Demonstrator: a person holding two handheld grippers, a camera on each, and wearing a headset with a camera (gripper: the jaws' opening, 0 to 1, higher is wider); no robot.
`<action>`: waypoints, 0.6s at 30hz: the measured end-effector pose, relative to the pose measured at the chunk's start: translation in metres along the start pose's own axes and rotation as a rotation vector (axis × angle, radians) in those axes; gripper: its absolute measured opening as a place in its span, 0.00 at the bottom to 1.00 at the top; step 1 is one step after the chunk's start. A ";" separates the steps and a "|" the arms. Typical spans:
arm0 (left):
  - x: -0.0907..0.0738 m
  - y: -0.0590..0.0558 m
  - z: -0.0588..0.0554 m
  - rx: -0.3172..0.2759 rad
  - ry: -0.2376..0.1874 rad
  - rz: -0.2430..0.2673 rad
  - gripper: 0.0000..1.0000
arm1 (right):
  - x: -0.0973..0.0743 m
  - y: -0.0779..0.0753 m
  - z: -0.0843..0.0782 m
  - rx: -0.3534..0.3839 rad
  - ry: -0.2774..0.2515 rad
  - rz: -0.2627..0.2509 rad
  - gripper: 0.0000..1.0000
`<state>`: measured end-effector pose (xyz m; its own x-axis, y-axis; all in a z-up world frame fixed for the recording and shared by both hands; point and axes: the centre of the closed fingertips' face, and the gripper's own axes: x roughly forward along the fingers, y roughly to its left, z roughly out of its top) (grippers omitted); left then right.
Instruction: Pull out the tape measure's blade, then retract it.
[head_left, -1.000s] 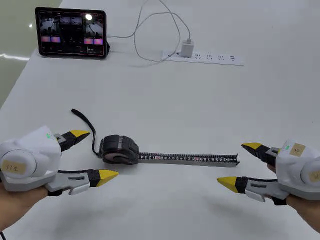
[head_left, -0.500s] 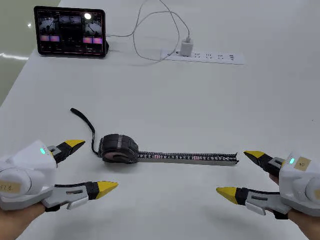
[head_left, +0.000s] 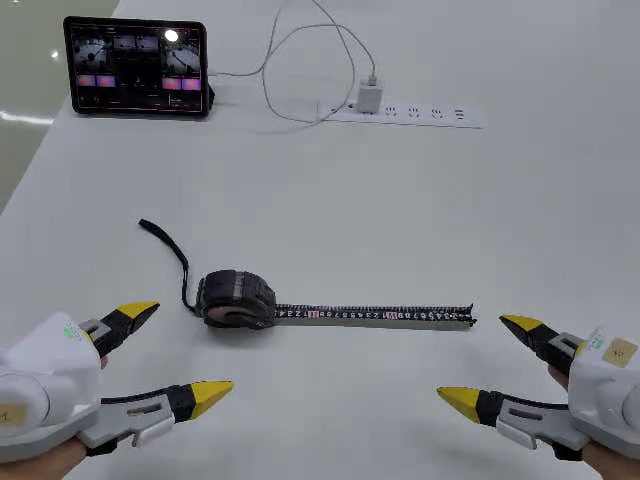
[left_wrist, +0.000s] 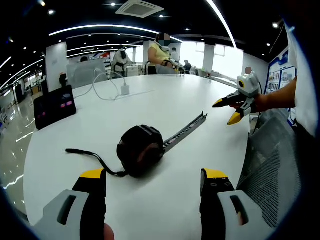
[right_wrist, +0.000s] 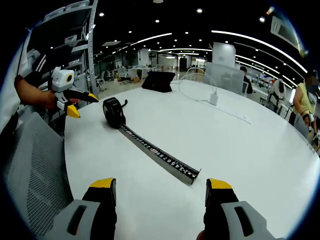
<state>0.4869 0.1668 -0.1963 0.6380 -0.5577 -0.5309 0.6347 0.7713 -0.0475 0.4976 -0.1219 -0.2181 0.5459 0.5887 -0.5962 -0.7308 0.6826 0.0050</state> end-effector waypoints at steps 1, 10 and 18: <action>0.000 0.000 0.000 -0.003 -0.001 0.002 0.75 | -0.001 0.000 0.000 0.001 -0.001 -0.001 0.71; -0.003 0.000 -0.006 -0.029 -0.002 0.016 0.75 | -0.002 0.002 -0.005 0.009 0.000 -0.011 0.71; -0.006 -0.001 -0.008 -0.039 0.000 0.021 0.74 | 0.000 0.004 -0.007 0.006 0.007 -0.002 0.71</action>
<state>0.4790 0.1717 -0.2004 0.6510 -0.5412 -0.5323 0.6037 0.7942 -0.0692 0.4916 -0.1221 -0.2237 0.5441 0.5846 -0.6018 -0.7276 0.6860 0.0086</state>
